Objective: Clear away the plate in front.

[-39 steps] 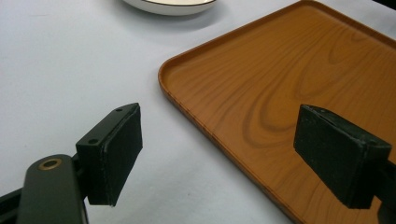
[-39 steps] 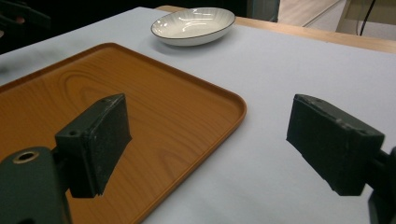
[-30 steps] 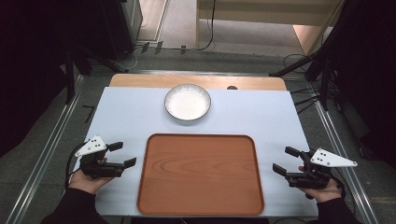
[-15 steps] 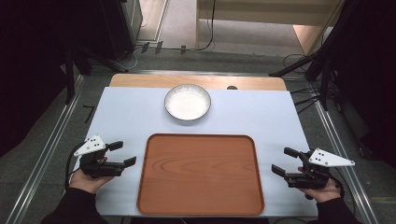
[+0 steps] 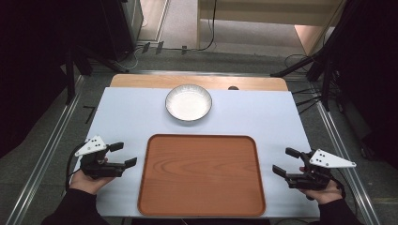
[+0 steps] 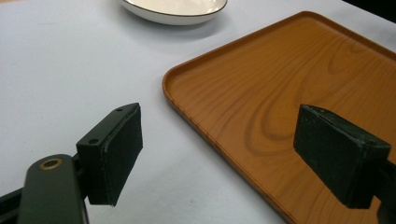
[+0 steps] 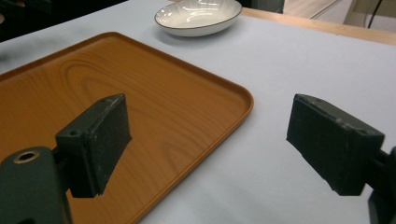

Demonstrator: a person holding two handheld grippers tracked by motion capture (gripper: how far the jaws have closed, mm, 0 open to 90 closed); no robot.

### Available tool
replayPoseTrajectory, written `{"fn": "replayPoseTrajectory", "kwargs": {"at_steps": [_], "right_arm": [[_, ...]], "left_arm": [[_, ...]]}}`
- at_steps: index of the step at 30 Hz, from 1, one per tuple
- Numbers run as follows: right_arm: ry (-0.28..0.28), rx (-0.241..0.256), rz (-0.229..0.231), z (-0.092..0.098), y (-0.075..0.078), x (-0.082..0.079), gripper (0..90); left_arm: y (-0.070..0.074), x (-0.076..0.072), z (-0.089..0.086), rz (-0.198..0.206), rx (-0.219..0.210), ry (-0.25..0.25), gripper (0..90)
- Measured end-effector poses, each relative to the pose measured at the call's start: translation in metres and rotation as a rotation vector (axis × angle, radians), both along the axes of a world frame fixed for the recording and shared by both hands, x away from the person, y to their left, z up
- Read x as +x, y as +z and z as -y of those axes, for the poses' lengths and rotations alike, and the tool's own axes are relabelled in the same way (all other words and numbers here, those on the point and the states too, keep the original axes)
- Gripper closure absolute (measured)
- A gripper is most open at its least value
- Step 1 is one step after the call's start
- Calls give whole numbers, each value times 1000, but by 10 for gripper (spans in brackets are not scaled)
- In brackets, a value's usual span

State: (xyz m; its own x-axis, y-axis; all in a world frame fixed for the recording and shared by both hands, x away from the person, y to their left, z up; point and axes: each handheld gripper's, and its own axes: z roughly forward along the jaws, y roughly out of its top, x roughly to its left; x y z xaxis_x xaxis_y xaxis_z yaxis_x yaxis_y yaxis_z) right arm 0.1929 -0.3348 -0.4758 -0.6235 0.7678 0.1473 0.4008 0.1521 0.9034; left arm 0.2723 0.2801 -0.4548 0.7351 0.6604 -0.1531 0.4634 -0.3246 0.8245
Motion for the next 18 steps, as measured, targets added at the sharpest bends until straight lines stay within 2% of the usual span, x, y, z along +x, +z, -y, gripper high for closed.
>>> {"fn": "replayPoseTrajectory", "kwargs": {"at_steps": [6,9,12,18], "right_arm": [[23,11,34,0,2,-1,132],[17,6,20,0,1,-1,142],[62,16,23,1,3,-1,143],[67,17,14,1,2,-1,143]], "left_arm": [[0,-1,0,6,0,-5,166],[0,-1,0,6,2,-4,167],[0,-1,0,5,6,-5,168],[0,0,0,2,7,-5,168]]}}
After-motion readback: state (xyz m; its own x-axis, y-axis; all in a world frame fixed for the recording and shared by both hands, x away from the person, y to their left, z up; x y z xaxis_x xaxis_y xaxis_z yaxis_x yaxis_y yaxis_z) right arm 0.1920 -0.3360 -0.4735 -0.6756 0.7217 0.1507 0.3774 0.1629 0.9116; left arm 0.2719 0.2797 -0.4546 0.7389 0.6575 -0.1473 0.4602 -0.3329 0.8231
